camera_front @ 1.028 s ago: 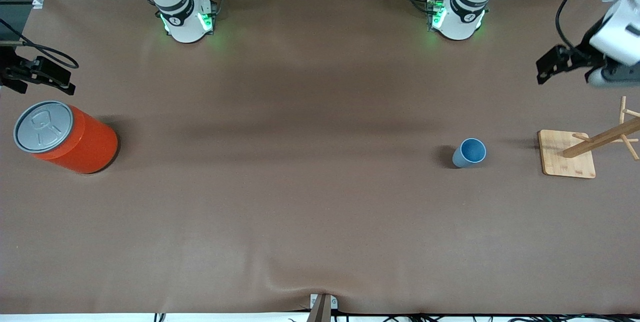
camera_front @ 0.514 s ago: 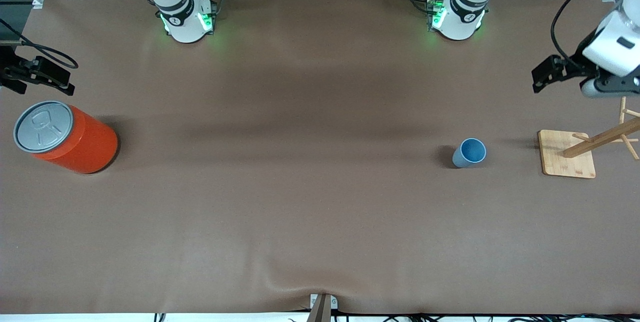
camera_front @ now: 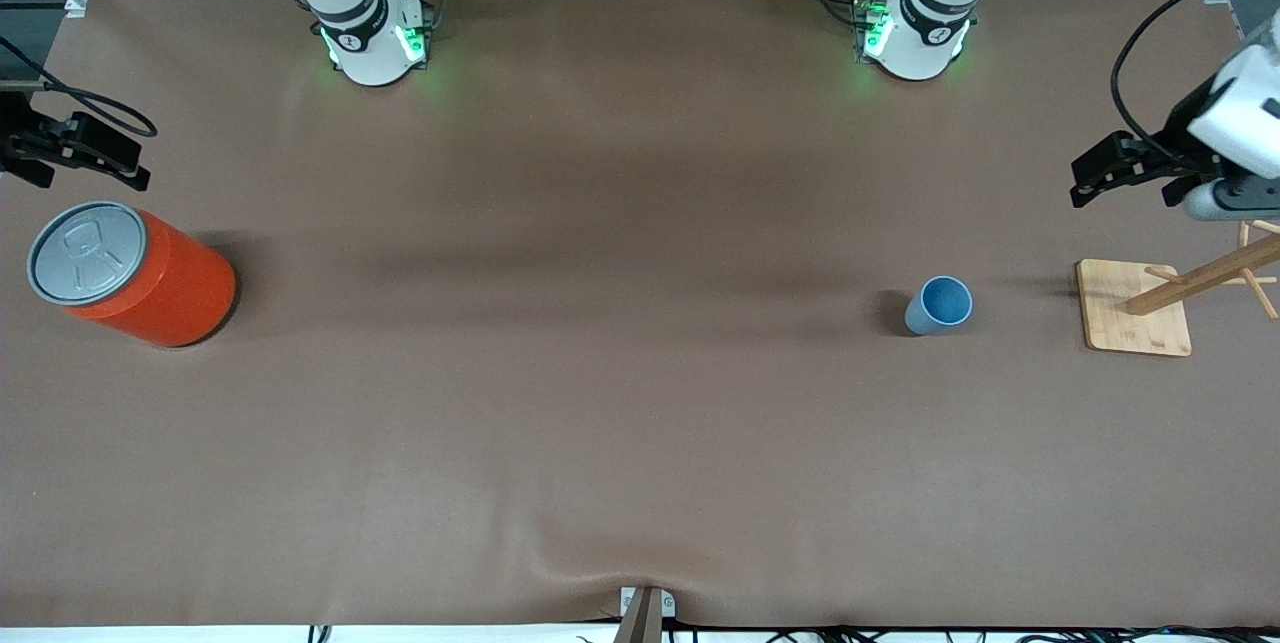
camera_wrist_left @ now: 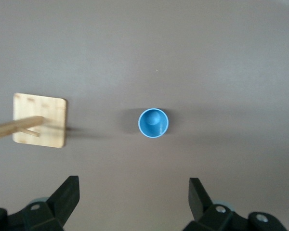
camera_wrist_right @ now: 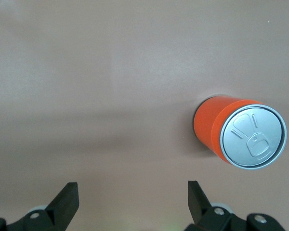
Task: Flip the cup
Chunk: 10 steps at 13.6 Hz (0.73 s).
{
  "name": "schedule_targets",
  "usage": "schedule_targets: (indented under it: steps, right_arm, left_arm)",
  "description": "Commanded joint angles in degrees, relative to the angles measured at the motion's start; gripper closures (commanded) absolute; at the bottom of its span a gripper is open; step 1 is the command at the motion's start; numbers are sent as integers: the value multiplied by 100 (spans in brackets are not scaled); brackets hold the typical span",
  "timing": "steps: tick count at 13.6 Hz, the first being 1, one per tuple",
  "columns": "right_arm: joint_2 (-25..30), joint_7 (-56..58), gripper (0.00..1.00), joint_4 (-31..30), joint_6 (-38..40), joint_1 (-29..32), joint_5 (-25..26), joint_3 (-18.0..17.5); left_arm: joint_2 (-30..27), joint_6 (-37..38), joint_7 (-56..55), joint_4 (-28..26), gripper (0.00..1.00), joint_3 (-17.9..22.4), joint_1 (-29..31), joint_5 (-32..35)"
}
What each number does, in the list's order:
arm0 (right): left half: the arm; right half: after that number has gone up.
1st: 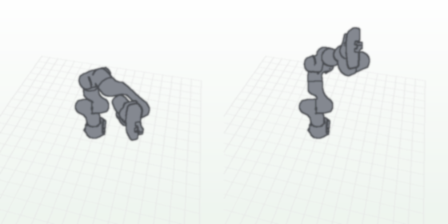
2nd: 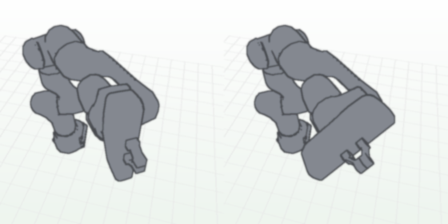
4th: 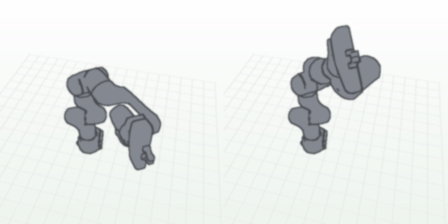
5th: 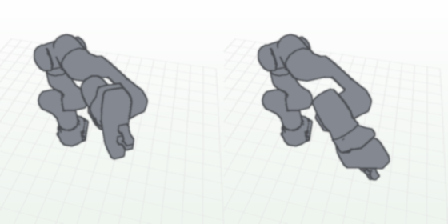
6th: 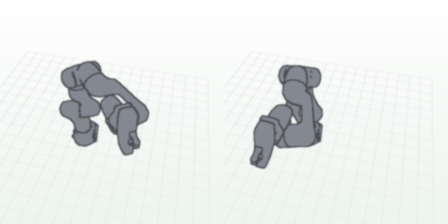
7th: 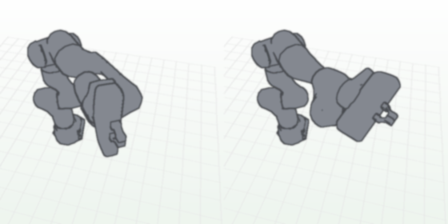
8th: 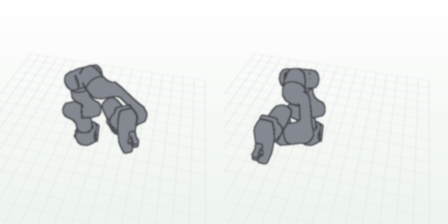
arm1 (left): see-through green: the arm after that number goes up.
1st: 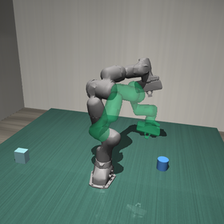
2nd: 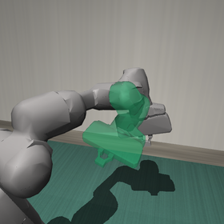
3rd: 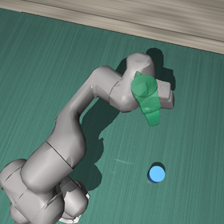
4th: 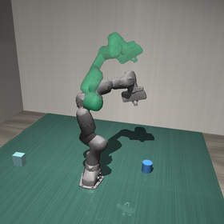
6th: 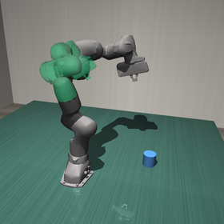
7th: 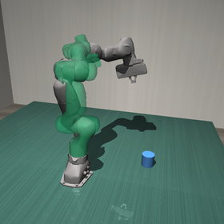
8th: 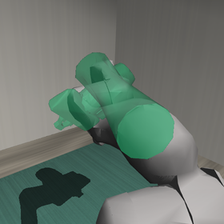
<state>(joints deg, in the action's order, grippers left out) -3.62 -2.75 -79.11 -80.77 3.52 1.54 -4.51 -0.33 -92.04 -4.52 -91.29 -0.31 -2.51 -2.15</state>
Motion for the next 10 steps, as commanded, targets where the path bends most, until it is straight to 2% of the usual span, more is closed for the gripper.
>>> schedule_targets:
  steps: [1, 4, 10]
  right_arm:
    - [-7, -103, 0, 80, 26, 8, -22, -24]
    - [-7, -103, 0, 80, 26, 8, -22, -24]
    - [-7, -103, 0, 80, 26, 8, -31, -24]
  left_arm:
    - [-20, 107, 126, 41, 0, 172, -65, -180]
    - [-29, 107, 74, 59, 0, 49, -74, 144]
    - [-29, 107, 118, 50, 0, 48, -74, 136]
